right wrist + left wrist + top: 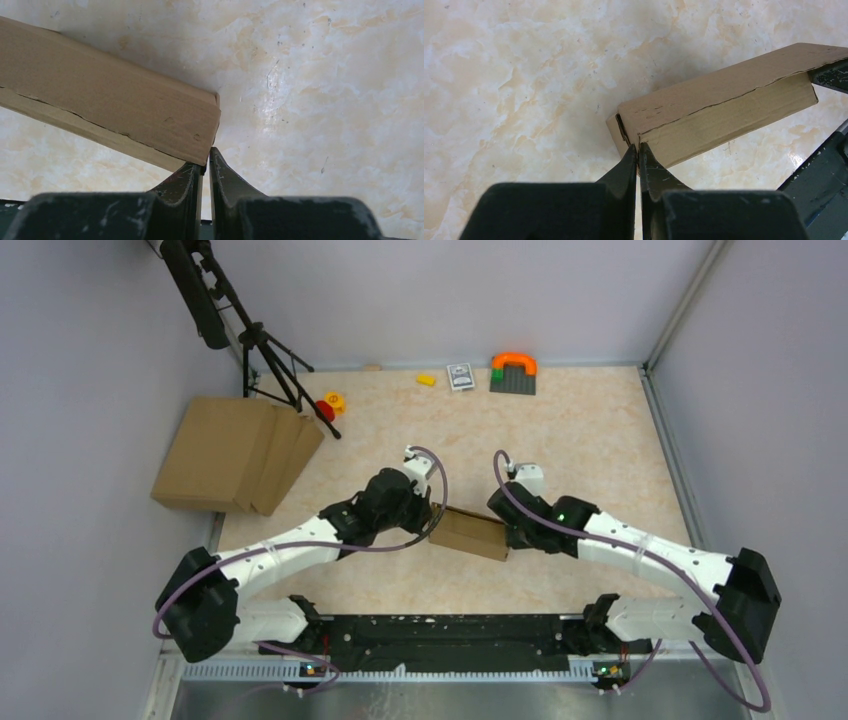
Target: Fold the paper box
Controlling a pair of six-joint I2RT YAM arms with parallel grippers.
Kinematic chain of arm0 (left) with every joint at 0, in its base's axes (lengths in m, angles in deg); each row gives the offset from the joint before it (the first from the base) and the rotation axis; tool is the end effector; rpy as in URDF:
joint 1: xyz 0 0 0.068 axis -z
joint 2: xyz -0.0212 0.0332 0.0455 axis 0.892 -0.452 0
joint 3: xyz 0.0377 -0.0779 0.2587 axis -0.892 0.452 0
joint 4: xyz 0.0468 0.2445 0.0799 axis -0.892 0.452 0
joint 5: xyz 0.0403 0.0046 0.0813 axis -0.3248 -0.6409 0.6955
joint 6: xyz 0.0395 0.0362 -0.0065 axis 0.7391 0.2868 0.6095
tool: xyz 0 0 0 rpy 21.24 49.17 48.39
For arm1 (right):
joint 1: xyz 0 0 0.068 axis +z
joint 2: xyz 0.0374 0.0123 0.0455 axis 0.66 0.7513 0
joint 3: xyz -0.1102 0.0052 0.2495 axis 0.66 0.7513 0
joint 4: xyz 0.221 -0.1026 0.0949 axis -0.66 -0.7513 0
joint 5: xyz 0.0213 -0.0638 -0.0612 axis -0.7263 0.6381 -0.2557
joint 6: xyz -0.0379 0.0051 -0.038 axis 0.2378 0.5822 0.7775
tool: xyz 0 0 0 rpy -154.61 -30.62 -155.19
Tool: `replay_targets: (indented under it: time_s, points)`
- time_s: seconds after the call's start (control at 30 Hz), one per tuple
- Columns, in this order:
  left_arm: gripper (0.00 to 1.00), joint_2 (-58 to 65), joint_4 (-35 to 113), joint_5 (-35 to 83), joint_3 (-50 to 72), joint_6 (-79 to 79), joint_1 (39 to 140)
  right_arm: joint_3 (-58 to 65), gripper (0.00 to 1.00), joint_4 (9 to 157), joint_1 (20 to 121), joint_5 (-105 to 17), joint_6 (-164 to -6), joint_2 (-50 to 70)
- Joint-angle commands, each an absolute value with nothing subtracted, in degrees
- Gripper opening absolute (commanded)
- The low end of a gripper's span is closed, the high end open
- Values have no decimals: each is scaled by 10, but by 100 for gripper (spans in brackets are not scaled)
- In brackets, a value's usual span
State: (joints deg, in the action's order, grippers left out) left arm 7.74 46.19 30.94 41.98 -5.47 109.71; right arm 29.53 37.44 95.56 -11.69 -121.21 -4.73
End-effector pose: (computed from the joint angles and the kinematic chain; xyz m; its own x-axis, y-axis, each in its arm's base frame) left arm 0.1825 -0.1938 0.2321 -0.5854 0.1987 -0.7861 0.5929 0.7662 -0.2479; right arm 0.1374 0.1654 0.2488 -0.8050 -0.0557 -0.5906 -0.1009 0.9939 0.0438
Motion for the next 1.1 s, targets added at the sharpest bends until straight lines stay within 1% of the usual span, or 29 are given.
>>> replay_targets:
  time_s: [0.0,0.2,0.5,0.63,0.77,0.97,1.07]
  points:
    - [3,73,450,311,394,-59,1107,257,8,368,960,-121,-1236,-40]
    - [3,69,454,315,391,-58,1108,226,9,336,959,-103,-1233,-37]
    - [4,53,447,312,385,-62,1110,242,10,356,931,-166,-1233,-44]
    - [8,49,445,311,383,-64,1112,252,9,357,924,-175,-1236,-54]
    - [15,46,435,303,386,-69,1113,264,9,364,922,-174,-1236,-71]
    - [14,33,443,307,381,-72,1113,271,8,369,921,-175,-1239,-73]
    - [16,26,447,313,382,-71,1113,275,8,373,920,-182,-1242,-74]
